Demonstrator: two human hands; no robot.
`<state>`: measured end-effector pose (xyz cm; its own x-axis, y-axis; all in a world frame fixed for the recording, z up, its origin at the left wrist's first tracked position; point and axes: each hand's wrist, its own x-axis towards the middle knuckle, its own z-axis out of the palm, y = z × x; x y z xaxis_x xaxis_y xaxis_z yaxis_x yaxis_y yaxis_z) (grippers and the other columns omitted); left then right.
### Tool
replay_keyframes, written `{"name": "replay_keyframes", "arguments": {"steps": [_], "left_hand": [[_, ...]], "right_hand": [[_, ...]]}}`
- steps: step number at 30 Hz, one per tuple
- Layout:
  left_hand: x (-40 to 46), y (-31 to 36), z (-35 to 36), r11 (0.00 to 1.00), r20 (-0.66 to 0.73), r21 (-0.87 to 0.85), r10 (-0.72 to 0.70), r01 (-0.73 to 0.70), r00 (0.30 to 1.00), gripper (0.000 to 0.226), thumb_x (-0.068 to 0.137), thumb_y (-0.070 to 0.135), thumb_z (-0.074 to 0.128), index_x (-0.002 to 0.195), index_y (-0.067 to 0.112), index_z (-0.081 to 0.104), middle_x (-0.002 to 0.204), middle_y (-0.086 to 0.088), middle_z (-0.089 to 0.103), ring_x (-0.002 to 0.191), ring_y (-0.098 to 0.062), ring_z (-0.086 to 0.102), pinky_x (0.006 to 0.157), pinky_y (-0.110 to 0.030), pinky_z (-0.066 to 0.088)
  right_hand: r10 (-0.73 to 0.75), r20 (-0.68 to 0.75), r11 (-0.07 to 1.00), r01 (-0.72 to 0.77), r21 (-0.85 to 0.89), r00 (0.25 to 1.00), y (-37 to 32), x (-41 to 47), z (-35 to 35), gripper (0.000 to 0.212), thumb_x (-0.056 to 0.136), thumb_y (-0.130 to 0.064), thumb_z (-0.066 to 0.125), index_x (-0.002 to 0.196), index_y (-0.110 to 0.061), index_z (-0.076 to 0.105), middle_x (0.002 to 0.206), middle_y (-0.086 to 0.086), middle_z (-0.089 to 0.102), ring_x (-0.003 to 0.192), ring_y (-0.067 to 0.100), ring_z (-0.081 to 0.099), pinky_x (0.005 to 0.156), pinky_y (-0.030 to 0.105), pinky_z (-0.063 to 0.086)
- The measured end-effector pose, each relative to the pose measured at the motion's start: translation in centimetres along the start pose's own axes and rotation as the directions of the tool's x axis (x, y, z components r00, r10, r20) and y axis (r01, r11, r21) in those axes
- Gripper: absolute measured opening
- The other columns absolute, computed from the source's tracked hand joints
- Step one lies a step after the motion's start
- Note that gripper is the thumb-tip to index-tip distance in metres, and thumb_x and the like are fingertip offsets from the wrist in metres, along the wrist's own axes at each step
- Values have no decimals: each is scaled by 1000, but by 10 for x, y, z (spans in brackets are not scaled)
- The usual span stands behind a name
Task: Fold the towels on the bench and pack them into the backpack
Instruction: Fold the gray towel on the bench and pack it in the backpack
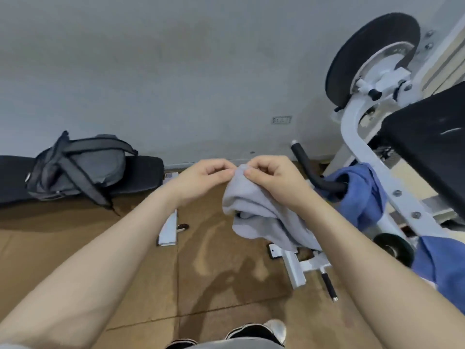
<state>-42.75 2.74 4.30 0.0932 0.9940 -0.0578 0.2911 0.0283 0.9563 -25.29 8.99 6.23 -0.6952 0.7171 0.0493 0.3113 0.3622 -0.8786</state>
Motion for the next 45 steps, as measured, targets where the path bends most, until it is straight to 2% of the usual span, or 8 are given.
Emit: {"name": "replay_keyframes", "arguments": {"steps": [4, 8, 14, 21, 29, 34, 38, 45], "left_hand": [[-106, -50, -72, 993, -19, -23, -118, 118, 993, 16, 93, 14, 51, 105, 20, 59, 81, -6, 57, 77, -5, 55, 74, -13, 44], [-198, -94, -130, 968, -287, -18, -244, 249, 926, 8, 89, 10, 57, 83, 15, 59, 69, 2, 53, 65, -6, 48, 68, -21, 39], [-272, -144, -205, 922, -530, 108, -263, 372, 806, 19, 88, 18, 60, 72, 9, 52, 76, -1, 48, 68, -11, 43, 65, -23, 35], [-306, -198, -317, 930, -637, -108, -336, 351, 694, 16, 91, 20, 55, 76, 19, 48, 62, 7, 43, 55, -5, 36, 54, -23, 29], [-329, -245, -484, 857, -755, -270, -472, 439, 456, 18, 90, 26, 56, 75, 18, 51, 64, 3, 47, 54, -6, 42, 49, -14, 33], [-353, -285, -560, 826, -851, -275, -447, 491, 276, 17, 89, 23, 56, 77, 13, 52, 67, 4, 47, 60, -11, 42, 56, -25, 31], [-365, -309, -622, 847, -860, -307, -443, 434, 255, 15, 85, 21, 58, 84, 6, 58, 73, 1, 52, 65, -11, 47, 59, -26, 36], [-387, -354, -759, 827, -871, -114, -350, 551, 345, 6, 86, 20, 53, 83, 16, 54, 68, 6, 46, 62, -10, 41, 55, -22, 35]], "right_hand": [[-49, 231, 998, 55, -23, 972, -32, 30, 117, 10, 88, -11, 57, 83, -10, 67, 74, -6, 61, 66, -1, 49, 67, 16, 38], [-204, 342, 956, 262, -132, 917, -59, 55, 230, 7, 87, -12, 59, 88, -16, 64, 76, -13, 58, 71, -3, 49, 63, 7, 35], [-270, 373, 906, 365, -213, 887, -90, 96, 352, 8, 88, -21, 57, 87, -15, 52, 74, 5, 58, 66, 18, 51, 59, 35, 40], [-319, 419, 847, 454, -276, 850, -123, 203, 454, 16, 94, -26, 47, 90, -11, 50, 67, -1, 52, 68, 23, 50, 56, 35, 37], [-186, 208, 965, 219, -145, 960, -183, 384, 567, 39, 97, -25, 39, 59, -17, 30, 57, -3, 37, 53, 10, 33, 47, 21, 25], [-207, 309, 923, 290, -254, 928, -194, 456, 615, 42, 94, -24, 46, 58, -10, 32, 54, 2, 32, 57, 19, 30, 48, 29, 19], [-186, 374, 882, 323, -345, 909, -199, 489, 661, 34, 96, -19, 43, 64, -6, 43, 68, 7, 44, 70, 22, 40, 56, 32, 21], [-147, 262, 846, 258, -467, 954, -213, 549, 742, 24, 93, -6, 36, 103, -1, 57, 103, 21, 63, 95, 35, 57, 80, 43, 45]]}}
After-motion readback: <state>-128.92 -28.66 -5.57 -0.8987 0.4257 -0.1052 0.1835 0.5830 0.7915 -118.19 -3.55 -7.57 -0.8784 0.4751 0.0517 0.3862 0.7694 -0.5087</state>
